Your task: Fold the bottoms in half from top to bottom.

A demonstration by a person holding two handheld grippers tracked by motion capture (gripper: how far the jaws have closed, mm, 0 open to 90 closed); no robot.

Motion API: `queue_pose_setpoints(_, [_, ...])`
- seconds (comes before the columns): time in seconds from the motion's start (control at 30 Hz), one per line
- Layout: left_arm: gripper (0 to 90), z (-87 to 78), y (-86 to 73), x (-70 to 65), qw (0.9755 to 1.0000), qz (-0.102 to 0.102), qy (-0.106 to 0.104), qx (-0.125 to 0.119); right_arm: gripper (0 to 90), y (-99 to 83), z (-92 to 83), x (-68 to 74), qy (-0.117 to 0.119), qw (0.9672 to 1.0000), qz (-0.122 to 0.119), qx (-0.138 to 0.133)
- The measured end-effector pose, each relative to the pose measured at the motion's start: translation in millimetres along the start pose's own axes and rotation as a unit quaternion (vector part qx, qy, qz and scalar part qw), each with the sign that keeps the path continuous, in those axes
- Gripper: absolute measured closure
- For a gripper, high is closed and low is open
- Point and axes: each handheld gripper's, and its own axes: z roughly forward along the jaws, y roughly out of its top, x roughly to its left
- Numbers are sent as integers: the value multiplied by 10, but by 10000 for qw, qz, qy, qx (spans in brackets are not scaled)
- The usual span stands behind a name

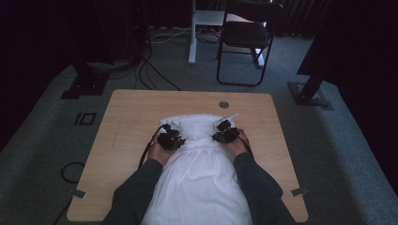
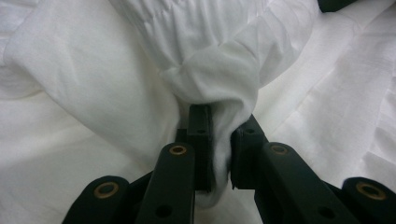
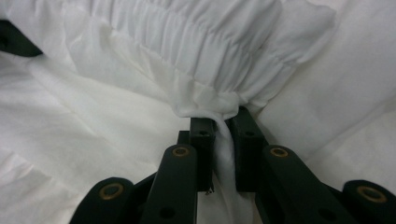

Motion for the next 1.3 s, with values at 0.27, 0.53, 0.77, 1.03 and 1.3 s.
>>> queue_pose_setpoints(0.27, [807,105,135,207,9996,-271,111,-10,805,133,81,-77,-125,9993,347,31])
queue_pose_setpoints(0.53, [825,89,270,195,9992,-24,344,211,827,122,32,-70,-31,9987,445,-255])
queue_pose_setpoints(0.77, [842,-410,392,129,9970,-253,4,-729,845,249,-470,-8,-79,9950,205,-979])
queue_pose_setpoints(1.03, [839,-1237,435,-262,9872,222,-210,-1568,844,217,-1390,292,20,9818,-404,-1857])
queue_pose_setpoints(1.3, [833,-1368,-120,-666,9904,434,-694,-1115,840,-287,-1571,582,399,9842,-726,-1567])
